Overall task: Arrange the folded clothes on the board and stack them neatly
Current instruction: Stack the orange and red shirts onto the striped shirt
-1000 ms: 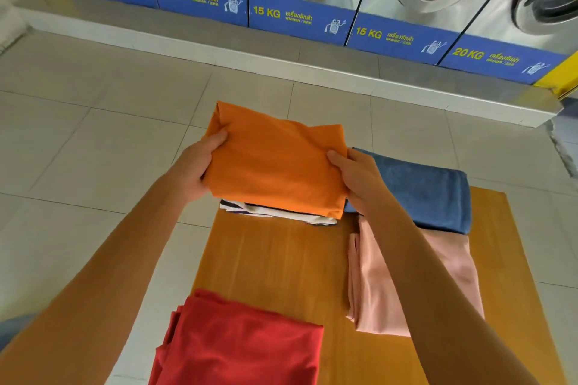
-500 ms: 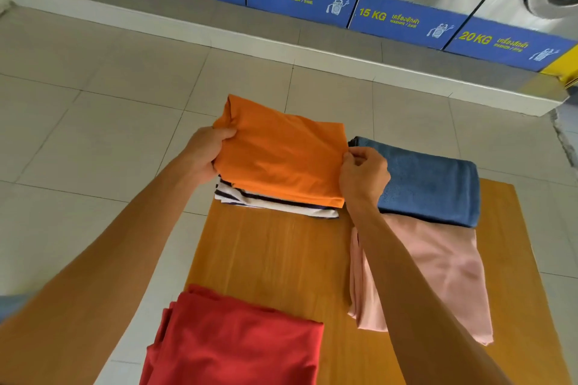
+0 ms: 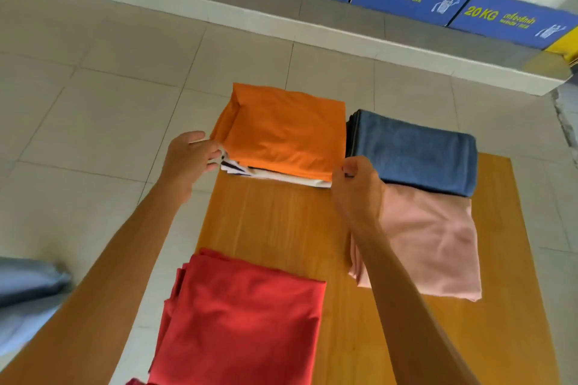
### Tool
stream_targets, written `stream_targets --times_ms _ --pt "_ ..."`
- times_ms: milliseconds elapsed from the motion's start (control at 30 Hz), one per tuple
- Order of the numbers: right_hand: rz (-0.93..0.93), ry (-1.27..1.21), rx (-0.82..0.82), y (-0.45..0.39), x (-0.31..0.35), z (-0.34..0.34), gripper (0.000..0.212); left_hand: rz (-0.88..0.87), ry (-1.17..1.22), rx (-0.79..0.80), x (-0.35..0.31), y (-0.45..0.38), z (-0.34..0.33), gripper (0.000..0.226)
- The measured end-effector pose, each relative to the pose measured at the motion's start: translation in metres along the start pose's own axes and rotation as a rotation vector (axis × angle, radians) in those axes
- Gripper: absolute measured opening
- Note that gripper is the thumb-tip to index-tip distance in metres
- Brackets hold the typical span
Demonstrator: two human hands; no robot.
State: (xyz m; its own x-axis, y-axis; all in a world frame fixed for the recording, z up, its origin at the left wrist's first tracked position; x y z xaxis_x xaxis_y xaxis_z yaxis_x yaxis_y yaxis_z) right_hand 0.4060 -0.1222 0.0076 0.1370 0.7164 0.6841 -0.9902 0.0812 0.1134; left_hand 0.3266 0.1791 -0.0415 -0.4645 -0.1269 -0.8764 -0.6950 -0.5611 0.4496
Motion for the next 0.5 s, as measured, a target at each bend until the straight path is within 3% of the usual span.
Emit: stream_targets --times_ms 133,267,400,433,500 --pt "-0.154 -0.022 0.06 0.06 -0.043 0.009 0.015 0.049 -0.042 0.01 0.043 0.064 0.032 0.051" --pt "-0.218 0.042 0.141 0.122 -0.082 0.023 0.016 0.117 -0.38 0.005 0.091 0.13 0.055 0.053" --pt "-0.387 0.189 0.616 0.171 -0.119 0.01 0.069 0.139 -0.563 0.066 0.114 0.171 0.057 0.064" --pt "-0.424 0.136 0.698 0.182 -0.121 0.005 0.074 0.137 -0.581 0.051 0.113 0.176 0.055 0.069" --pt "-0.44 0.066 0.692 0.193 -0.117 -0.003 0.065 0.169 -0.604 0.033 0.109 0.181 0.049 0.083"
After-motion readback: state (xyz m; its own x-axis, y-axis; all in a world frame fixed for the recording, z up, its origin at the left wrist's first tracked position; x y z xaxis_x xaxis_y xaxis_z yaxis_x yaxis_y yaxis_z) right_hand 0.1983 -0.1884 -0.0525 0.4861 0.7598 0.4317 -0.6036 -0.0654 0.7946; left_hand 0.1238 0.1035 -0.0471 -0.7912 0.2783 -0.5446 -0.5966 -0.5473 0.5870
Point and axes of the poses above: each hand's wrist, its own y-axis away from the middle knuckle, its own z-axis out of the back of the hand, x = y × z, the point moved 5 cm from there along -y, towards the middle knuckle, and after that the axes turned 3 degrees about -z, right-handed, at the moved point
